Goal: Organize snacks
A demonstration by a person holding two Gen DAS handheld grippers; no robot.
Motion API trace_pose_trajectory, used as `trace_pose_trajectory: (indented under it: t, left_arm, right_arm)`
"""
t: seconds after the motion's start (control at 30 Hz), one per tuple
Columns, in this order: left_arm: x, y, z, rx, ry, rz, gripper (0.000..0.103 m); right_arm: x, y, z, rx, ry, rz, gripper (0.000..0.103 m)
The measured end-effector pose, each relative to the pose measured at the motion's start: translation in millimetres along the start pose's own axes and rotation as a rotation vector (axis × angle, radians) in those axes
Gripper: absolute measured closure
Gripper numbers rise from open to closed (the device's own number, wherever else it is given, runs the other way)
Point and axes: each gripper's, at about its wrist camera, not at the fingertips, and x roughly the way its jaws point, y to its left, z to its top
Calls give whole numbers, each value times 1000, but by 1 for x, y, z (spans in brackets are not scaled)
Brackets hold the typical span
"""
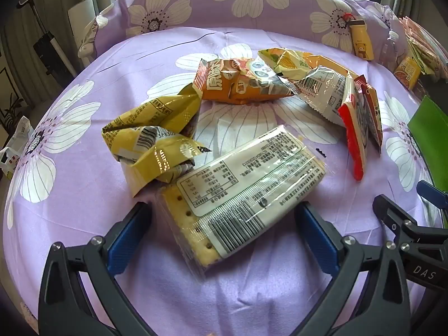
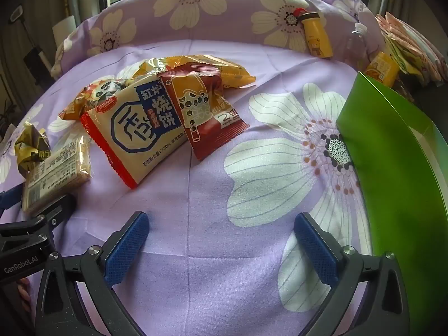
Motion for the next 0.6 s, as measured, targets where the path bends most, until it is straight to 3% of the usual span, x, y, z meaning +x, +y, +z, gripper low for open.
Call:
trace_pose_trajectory:
  t: [0.6]
  left_arm:
    - [0, 0, 0, 0, 0, 0, 0]
  right_arm:
    - [0, 0, 0, 1, 0, 2, 0]
